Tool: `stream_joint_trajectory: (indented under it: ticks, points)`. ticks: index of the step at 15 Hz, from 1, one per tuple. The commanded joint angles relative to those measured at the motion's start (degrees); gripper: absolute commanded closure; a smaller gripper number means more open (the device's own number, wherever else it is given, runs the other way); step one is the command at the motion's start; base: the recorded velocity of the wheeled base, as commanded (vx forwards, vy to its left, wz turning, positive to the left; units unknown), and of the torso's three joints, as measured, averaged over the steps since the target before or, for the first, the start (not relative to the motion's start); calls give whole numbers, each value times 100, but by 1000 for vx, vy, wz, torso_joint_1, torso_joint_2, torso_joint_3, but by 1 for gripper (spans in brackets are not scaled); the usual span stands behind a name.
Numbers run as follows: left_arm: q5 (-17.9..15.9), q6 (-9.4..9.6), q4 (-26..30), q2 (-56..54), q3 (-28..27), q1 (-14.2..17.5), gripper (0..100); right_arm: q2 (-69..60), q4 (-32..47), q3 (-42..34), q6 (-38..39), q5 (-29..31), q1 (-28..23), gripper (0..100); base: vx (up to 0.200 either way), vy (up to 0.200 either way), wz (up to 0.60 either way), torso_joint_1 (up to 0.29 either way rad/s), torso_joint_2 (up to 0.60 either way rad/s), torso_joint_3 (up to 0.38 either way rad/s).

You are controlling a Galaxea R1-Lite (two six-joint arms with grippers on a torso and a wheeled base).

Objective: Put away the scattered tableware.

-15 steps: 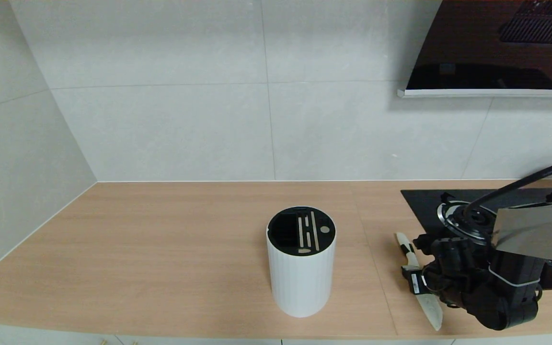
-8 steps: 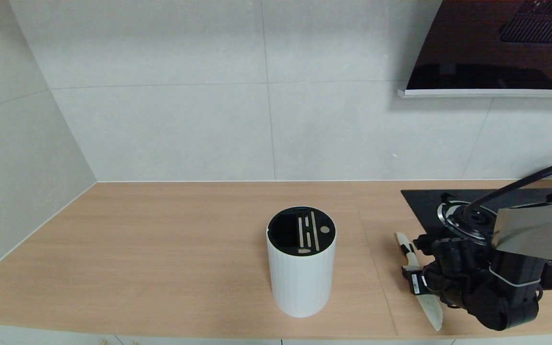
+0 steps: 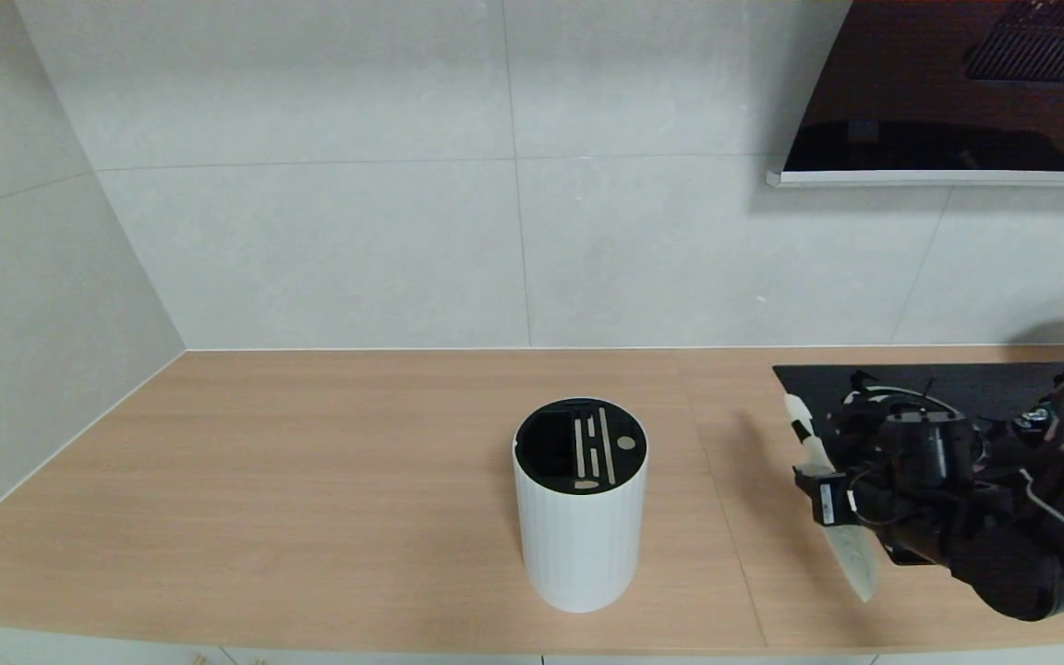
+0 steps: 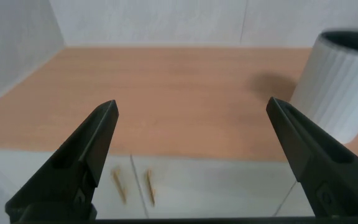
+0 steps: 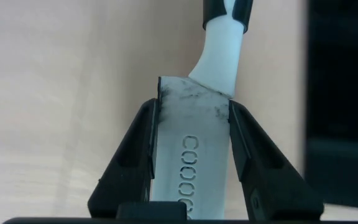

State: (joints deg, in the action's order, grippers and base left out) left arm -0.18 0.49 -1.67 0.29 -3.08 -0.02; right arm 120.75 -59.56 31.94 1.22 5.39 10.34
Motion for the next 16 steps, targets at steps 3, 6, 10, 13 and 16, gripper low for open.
stream_joint_trajectory:
  ticks: [3,6,10,13,16]
  points:
    - [-1898,39,492,1975,-2065,-24,0,-2600,2326,1359,10,15,671,100,0,0,0,0,0,0]
    - [-2434,13,483,3671,-3093,-42,0,-3066,3284,2036,274,68,1454,100,0,0,0,0,0,0]
    - [-2443,-1552,-44,5156,-3849,-1659,0,-3251,3293,1886,379,964,3062,100,0,0,0,0,0,0]
    - [-2460,-3204,-1178,6035,-3787,-2441,0,-3277,3293,1833,722,1008,3827,100,0,0,0,0,0,0]
    - [-2451,-3547,-1890,6861,-3743,-3021,0,-3233,3311,1816,836,1131,4389,100,0,0,0,0,0,0]
